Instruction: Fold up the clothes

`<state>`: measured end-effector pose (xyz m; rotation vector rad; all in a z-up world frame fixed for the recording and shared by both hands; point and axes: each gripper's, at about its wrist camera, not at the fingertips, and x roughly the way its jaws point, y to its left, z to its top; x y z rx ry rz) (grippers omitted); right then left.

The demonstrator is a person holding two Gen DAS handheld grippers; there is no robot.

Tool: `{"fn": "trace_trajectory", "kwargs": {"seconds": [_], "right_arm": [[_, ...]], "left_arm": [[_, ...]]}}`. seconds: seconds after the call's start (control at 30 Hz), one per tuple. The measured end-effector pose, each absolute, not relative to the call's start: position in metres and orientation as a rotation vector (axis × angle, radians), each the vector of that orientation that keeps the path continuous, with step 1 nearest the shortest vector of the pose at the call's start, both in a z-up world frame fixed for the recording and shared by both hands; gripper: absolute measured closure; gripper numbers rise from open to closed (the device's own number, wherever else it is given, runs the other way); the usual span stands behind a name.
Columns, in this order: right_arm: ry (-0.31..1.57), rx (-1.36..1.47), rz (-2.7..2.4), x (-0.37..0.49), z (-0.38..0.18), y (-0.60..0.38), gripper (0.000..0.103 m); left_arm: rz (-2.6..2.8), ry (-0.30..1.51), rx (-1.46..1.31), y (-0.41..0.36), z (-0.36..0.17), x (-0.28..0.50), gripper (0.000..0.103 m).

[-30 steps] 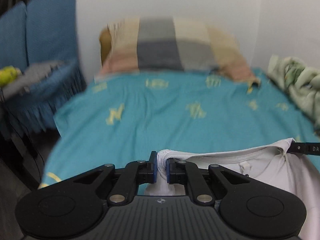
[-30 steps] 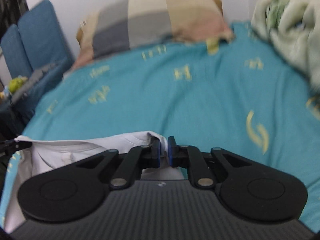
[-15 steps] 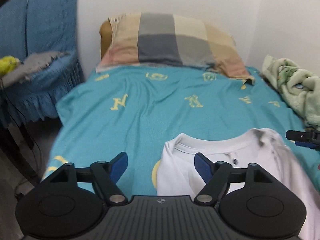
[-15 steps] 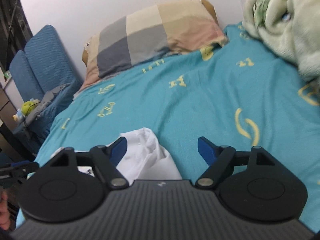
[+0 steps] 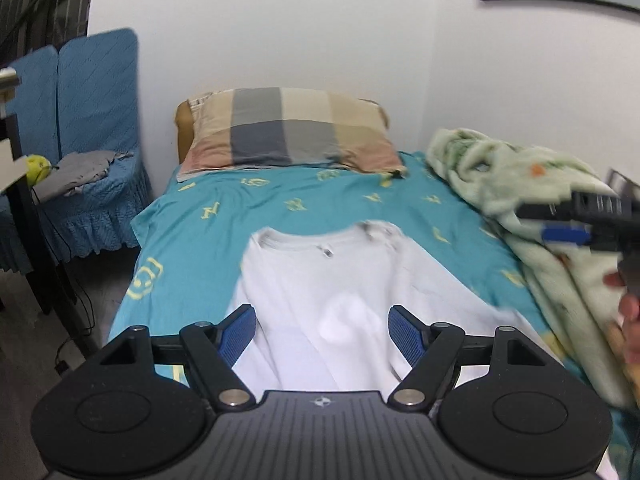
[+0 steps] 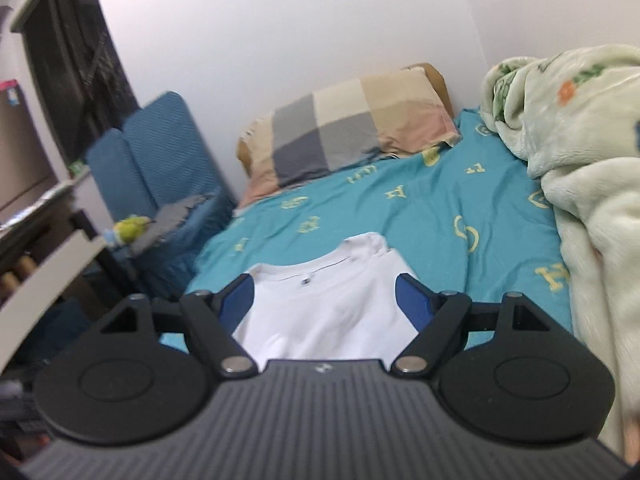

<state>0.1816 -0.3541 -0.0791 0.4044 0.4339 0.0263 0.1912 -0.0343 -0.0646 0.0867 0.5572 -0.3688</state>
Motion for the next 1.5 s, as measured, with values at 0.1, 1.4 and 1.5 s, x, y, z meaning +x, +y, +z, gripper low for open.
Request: {"fn": "trace_trajectory", "kwargs": {"seconds": [0.1,1.4,1.5], "right_arm": [[0.436,0.381,0.025,0.142,-0.064,-0.341,0.024],[0.606,0.605,0.004,0.095,-0.113,-0.342,0.024],[0.619,0.605,-0.014,0.104,-0.119,-0.342,0.024]], "left_arm": [[-0.387,0.555,0.096,-0.042,-0.068,0.141,0.028],[-0.027,0.445,-0.138,0.097,-0.039,0.308,0.098],[0.075,0.466,-0.156,0.136,-0.027,0.352,0.098]]}}
